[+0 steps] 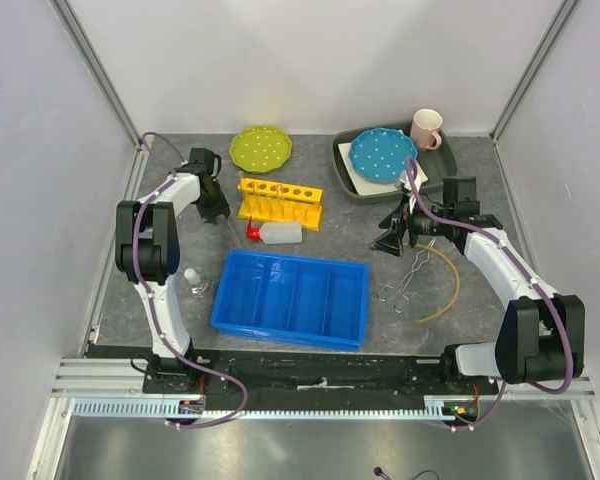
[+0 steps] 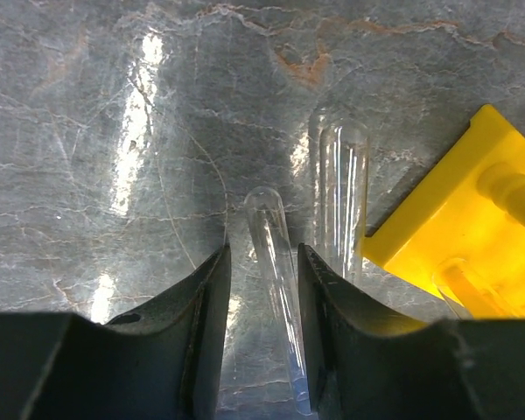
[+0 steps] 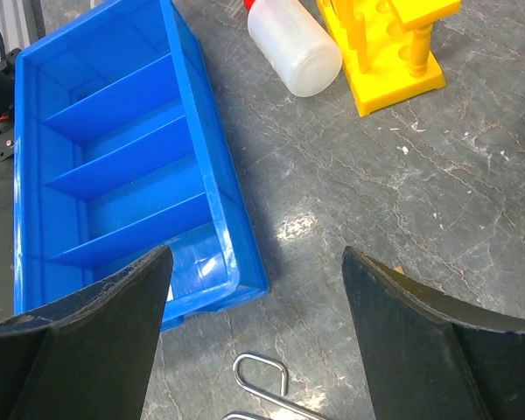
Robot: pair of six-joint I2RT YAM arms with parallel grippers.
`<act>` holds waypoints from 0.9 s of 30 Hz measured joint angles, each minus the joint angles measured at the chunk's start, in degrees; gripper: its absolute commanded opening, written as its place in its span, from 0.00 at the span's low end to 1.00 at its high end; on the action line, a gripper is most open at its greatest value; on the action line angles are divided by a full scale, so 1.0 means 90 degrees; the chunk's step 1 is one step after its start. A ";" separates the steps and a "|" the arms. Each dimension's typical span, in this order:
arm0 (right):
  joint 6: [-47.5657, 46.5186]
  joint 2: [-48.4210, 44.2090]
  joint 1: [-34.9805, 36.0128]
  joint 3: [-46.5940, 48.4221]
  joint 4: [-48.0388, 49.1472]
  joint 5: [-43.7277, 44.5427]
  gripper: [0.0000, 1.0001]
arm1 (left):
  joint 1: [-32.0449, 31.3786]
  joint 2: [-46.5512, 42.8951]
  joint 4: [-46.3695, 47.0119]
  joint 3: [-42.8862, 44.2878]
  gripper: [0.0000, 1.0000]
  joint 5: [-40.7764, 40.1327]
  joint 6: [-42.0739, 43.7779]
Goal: Organize the chemistry lab equipment
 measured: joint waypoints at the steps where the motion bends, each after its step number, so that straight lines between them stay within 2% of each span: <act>1: 0.0000 0.0000 -0.0007 0.0000 0.0000 -0.0002 0.86 | -0.0010 0.0000 -0.0002 0.0000 0.43 -0.0034 0.0002; 9: 0.0000 0.0000 -0.0041 0.0000 -0.0005 -0.0022 0.86 | -0.0027 0.0000 -0.0012 0.0000 0.39 -0.0369 0.0049; 16: 0.0002 0.0000 -0.0121 0.0000 -0.0017 -0.0070 0.86 | -0.0027 0.0000 -0.0019 -0.0002 0.29 -0.0563 0.0097; 27: 0.0002 0.0000 -0.0238 0.0000 -0.0019 -0.0177 0.86 | -0.0019 -0.0053 0.0104 -0.0107 0.21 -0.0571 0.0114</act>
